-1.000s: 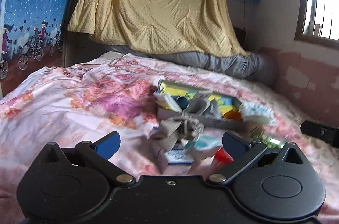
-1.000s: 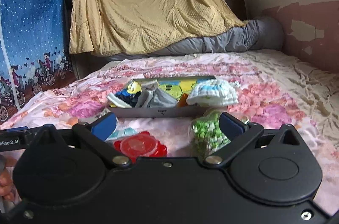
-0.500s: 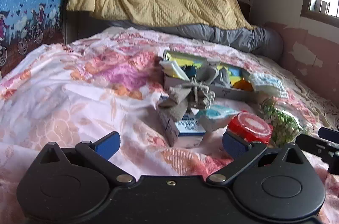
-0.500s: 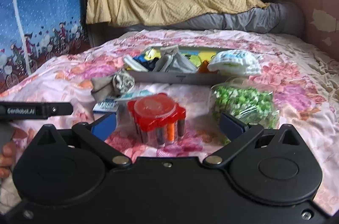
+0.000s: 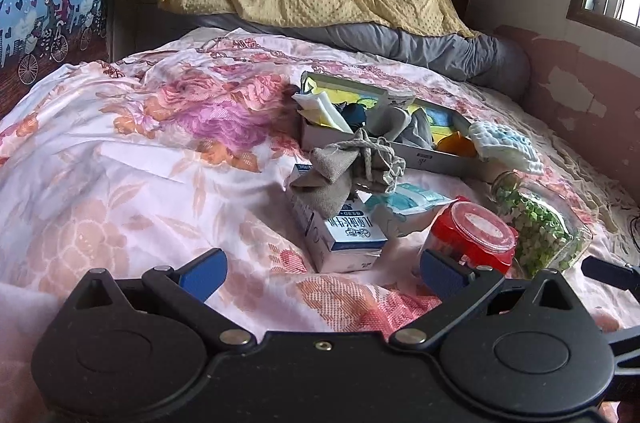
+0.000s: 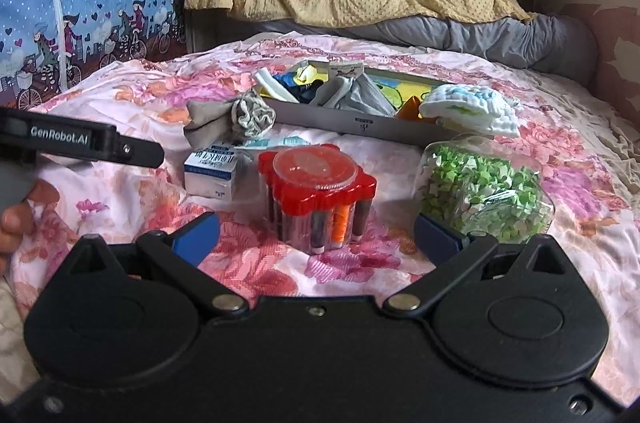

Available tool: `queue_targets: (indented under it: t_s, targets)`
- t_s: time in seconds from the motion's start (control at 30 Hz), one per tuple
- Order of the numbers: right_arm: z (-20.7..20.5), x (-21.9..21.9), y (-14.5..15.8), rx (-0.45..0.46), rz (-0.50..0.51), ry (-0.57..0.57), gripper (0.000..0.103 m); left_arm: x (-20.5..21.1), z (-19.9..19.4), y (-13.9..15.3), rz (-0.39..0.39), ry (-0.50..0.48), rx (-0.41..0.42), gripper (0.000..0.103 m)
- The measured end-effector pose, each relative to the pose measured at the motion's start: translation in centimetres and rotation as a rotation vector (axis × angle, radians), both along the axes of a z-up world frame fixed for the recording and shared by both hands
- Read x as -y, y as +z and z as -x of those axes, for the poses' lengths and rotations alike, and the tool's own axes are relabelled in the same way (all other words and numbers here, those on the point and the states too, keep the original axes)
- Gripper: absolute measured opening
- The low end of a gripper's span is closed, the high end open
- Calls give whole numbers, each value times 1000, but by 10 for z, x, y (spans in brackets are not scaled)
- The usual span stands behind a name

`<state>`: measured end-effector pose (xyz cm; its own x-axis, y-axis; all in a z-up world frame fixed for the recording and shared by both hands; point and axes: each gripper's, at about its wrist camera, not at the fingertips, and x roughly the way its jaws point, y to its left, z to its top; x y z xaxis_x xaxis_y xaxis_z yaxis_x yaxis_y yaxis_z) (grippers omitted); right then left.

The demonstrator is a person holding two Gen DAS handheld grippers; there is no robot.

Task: Organize soft objects
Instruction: 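Move the left tool to the gray string-tied sock while the right tool approaches the blue-white packet, then close the left tool on the gray tied sock while the right tool grips the blue-white packet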

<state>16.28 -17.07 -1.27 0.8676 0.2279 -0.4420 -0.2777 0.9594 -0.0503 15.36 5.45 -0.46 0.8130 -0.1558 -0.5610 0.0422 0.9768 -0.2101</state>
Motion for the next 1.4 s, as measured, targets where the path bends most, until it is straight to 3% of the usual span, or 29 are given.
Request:
queue_targets:
  t_s: [0.23,0.47,0.73,0.97,1.17,1.4]
  targets:
    - [-6,-3,-4,-14,9,15,103,0,-5,-1,-12,2,-20,102]
    - [-25,-6,10,-2,22,35,103,2,-13,-2,-63,-6,-11,102]
    - [-55,-10,22,15,68,41,103,-5,-28,-3,-16,-1,-14,102]
    - [-81,-16,31,1,114,68,103,-7,-39,4,-7,-44,42,102]
    - [-106,-35,34,-26,245,139,103,-11,-53,7,15,-68,66,102]
    - [-133,-68,36,-43,375,231,102,-31,-78,4,139,-78,44,102]
